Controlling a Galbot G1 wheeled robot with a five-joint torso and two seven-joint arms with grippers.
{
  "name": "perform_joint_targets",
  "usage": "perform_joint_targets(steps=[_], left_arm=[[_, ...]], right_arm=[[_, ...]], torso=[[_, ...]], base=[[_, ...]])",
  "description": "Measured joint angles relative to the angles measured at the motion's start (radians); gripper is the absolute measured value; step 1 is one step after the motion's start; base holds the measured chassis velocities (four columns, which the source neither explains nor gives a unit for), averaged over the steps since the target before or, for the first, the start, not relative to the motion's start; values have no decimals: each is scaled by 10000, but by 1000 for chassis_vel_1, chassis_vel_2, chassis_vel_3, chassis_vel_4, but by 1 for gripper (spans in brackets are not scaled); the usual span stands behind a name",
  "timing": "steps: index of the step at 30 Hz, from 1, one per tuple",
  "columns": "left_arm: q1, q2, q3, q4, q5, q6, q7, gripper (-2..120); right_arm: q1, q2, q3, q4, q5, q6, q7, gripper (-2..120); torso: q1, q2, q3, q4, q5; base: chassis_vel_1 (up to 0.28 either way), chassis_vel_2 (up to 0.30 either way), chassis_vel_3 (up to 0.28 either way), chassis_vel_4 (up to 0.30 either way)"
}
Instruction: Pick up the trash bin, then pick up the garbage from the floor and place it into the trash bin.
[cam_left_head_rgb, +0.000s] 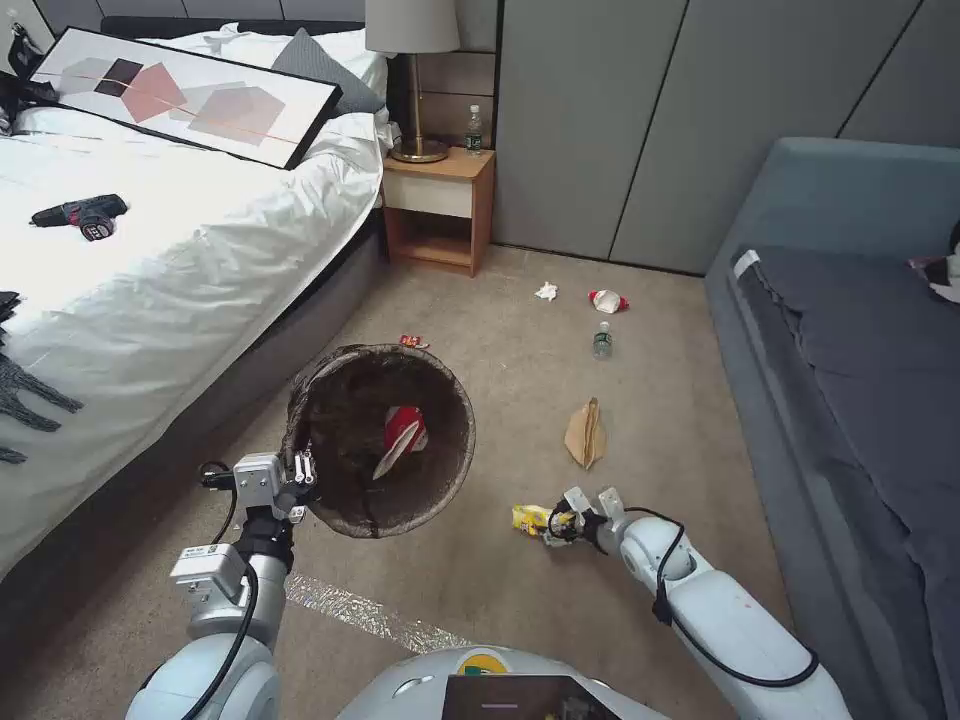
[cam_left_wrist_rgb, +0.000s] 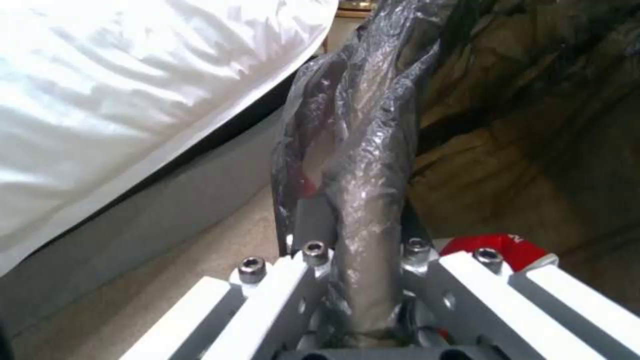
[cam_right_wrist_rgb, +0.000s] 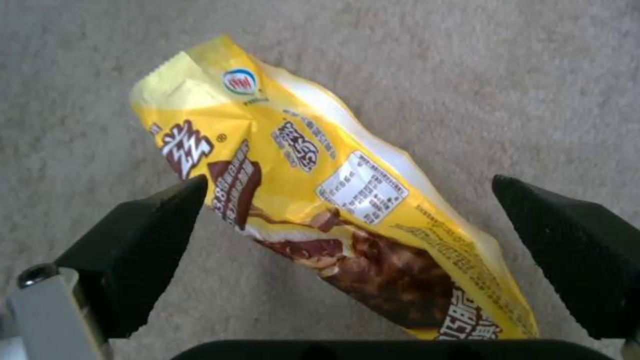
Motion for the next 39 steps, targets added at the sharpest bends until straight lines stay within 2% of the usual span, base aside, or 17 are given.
perform_joint_targets(steps=[29, 32, 39], left_arm=[[61, 0, -20, 0, 11, 32, 37, 3], [63, 1, -19, 0, 14, 28, 40, 3], [76, 9, -15, 0, 20, 23, 43, 3]], right_arm=[[84, 411, 174, -998, -466, 517, -112, 100], [82, 439, 164, -1026, -481, 542, -114, 98], [84, 513, 165, -1185, -527, 619, -121, 81]], torso=[[0, 0, 0, 0, 0], [0, 0, 0, 0, 0], [0, 0, 0, 0, 0]], base=[[0, 0, 0, 0], [0, 0, 0, 0], [0, 0, 0, 0]])
